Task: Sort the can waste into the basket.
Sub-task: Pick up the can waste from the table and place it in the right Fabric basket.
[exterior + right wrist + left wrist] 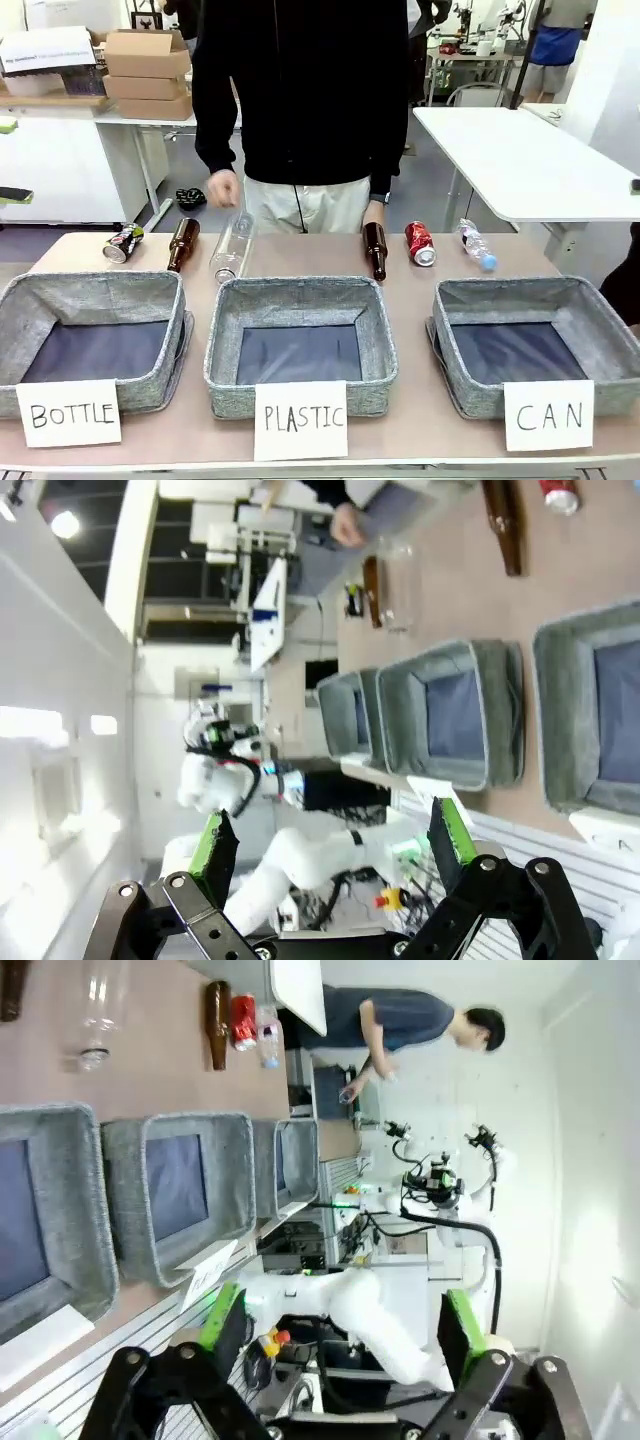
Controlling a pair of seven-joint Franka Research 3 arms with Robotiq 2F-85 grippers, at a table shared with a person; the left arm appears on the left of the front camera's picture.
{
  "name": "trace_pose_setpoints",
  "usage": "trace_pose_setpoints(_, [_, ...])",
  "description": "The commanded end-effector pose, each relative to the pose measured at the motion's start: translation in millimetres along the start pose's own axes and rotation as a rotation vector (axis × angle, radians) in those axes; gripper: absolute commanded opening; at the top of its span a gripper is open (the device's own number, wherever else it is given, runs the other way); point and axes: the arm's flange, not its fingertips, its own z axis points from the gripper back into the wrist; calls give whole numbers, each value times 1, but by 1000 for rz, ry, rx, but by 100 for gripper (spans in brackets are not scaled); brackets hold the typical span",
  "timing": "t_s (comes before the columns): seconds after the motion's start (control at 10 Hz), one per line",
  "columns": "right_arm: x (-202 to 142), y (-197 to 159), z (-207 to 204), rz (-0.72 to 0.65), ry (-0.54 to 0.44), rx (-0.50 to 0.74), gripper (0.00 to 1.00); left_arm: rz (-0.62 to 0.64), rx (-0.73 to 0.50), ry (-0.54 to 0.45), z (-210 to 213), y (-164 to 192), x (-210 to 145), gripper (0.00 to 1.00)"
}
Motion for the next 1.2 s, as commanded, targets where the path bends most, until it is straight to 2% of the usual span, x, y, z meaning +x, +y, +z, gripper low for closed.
trace_pose_setpoints(0.0, [-6,1,-12,62,89,-26,100,-102,3,21,2,-17,-11,100])
trace_pose_setpoints(0.8, [-10,-2,-8,38,89,-53,100,-102,3,21,2,-17,-11,100])
trace_pose_setpoints(0.9, [13,18,-57,140,37,-488,100,-102,3,21,2,-17,-11,100])
trace_pose_setpoints(1.0, [44,27,-110,262,28,-763,100,-102,3,21,2,-17,-11,100])
trace_pose_setpoints(1.1, [75,25,-153,295,58,-893,100,-102,3,21,2,-17,-11,100])
